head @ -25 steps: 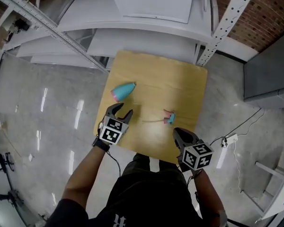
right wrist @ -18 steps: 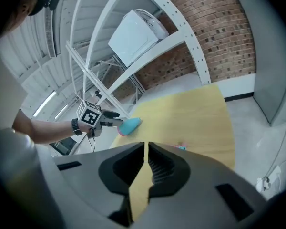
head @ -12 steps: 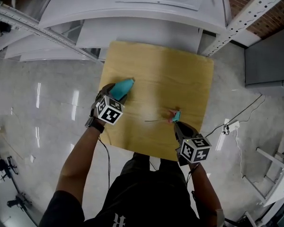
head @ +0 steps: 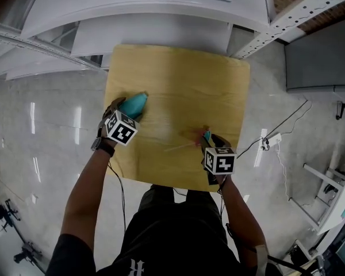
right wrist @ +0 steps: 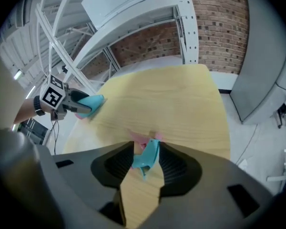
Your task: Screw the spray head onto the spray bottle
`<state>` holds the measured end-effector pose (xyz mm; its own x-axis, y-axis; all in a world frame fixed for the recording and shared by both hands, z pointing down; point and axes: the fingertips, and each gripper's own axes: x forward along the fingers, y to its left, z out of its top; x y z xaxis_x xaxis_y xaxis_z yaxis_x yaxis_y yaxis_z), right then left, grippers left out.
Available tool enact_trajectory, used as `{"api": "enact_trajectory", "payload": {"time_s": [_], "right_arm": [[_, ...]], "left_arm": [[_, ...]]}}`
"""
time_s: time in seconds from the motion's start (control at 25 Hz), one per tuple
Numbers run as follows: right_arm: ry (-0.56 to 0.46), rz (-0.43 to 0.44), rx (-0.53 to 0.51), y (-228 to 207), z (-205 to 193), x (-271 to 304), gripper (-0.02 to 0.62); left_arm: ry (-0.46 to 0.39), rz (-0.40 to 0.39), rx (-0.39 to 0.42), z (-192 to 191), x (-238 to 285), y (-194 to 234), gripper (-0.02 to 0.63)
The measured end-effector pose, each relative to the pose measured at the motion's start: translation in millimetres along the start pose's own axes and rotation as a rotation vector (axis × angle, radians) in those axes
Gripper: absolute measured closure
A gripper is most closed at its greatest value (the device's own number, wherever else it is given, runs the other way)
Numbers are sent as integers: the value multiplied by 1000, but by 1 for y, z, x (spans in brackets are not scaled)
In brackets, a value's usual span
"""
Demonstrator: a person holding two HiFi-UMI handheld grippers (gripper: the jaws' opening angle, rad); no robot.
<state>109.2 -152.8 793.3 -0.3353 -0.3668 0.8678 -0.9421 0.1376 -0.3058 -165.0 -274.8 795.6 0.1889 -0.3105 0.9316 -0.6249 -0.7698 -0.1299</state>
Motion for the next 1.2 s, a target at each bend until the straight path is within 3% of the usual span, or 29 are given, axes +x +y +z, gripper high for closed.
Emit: {"api": "enact_trajectory", "payload": {"time_s": [0.32,0.48,0.76,0.88,1.0,1.2], "right_arm": [[91,-59,3,-8,-10,23,437],[143,-42,-19,-1,-10,28,440],[128,22,-7,3,-7,23,465],[68,26,12,-4,4,6,465],[-6,39,-12,-7,21,-23,465],[-202,60,-176,15,78,-131,465]], "left_arm": [[89,-51,70,-13,27,-12,179],[111,-76,22,-15,29,-11,175],[49,-69,29,-12,27,-11,183],[-18,-105,-15,-5,19,-17,184],[-150,-148,-27,20,-6,-38,184],[-427,-231,-53,85,-92,-88,184]]}}
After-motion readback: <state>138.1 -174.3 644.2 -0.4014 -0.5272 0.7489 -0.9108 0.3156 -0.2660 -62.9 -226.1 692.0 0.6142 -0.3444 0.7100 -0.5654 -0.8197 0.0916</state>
